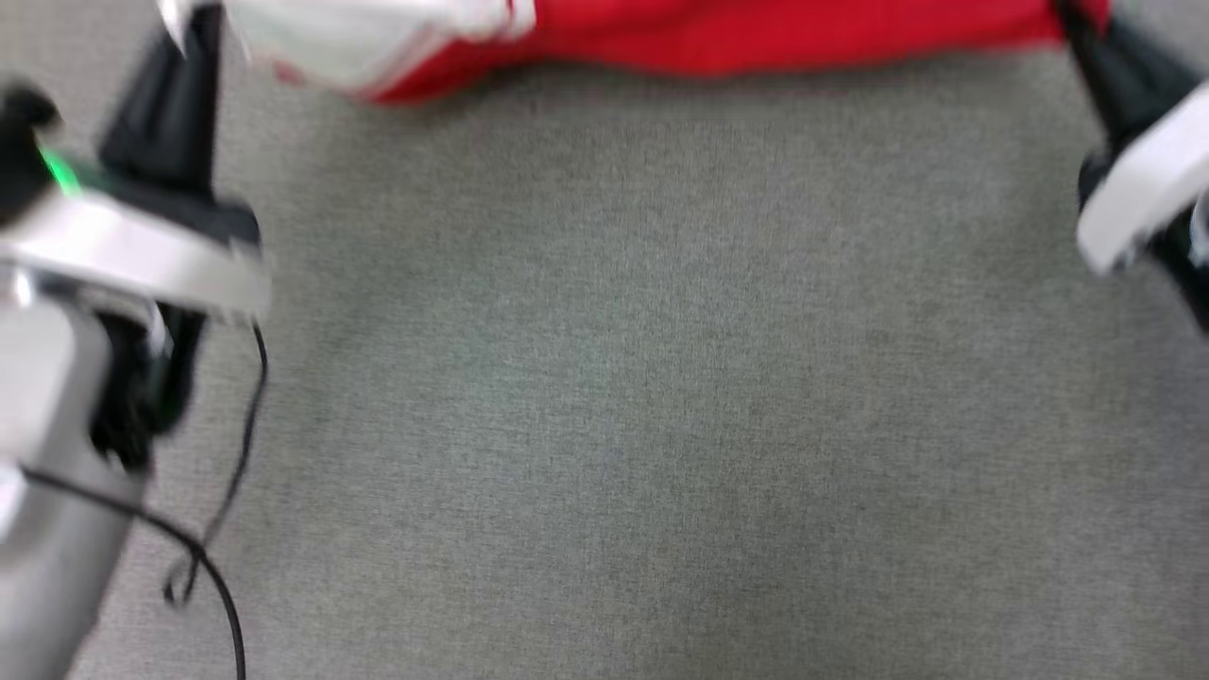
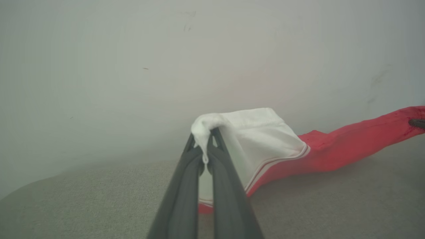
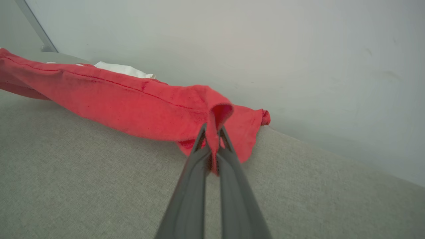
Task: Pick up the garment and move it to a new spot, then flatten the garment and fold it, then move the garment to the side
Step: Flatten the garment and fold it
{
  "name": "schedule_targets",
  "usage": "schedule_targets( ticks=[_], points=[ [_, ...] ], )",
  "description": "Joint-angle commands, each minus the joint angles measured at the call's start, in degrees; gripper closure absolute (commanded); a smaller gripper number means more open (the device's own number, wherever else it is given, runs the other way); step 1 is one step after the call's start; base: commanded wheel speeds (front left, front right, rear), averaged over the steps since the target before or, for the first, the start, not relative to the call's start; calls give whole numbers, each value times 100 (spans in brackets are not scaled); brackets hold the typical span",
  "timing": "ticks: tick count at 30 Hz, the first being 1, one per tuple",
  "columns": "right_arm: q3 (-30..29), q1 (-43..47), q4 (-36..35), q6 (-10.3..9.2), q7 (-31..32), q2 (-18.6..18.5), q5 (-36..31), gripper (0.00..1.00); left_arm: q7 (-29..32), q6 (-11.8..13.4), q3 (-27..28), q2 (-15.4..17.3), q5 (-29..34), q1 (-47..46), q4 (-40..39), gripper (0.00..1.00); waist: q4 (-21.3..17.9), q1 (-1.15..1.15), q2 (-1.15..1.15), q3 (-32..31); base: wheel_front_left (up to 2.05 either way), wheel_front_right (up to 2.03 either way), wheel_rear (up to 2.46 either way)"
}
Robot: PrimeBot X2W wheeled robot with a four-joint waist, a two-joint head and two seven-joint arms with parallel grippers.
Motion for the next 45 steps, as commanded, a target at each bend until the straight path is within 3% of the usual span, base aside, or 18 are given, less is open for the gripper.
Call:
schedule_targets(
  ticks=[1, 10, 22, 34, 45],
  points=[
    [-38, 296, -107, -5, 45, -37, 26, 100, -23, 72, -2, 62, -35, 307, -147, 100, 14, 1, 0, -260, 0, 0, 0],
    [-242, 2052, -677, -5, 358, 22, 27, 100, 6, 500, 19, 322, -471, 2394, -872, 100, -65, 1, 0, -1014, 0, 0, 0],
    [-164, 3707, -625, -5, 359, 82, 137, 100, -15, 791, -120, 183, -1061, 4505, -1105, 100, -82, 1, 0, -1936, 0, 0, 0],
    [-231, 4943, -845, -6, 466, -70, 367, 100, 143, 929, -289, 111, -1556, 5737, -1198, 100, 17, 1, 0, -2414, 0, 0, 0],
    [-505, 5650, -1132, -5, 534, -126, 445, 100, 270, 971, -384, 76, -1738, 6083, -1344, 100, 128, 1, 0, -2524, 0, 0, 0]
  ],
)
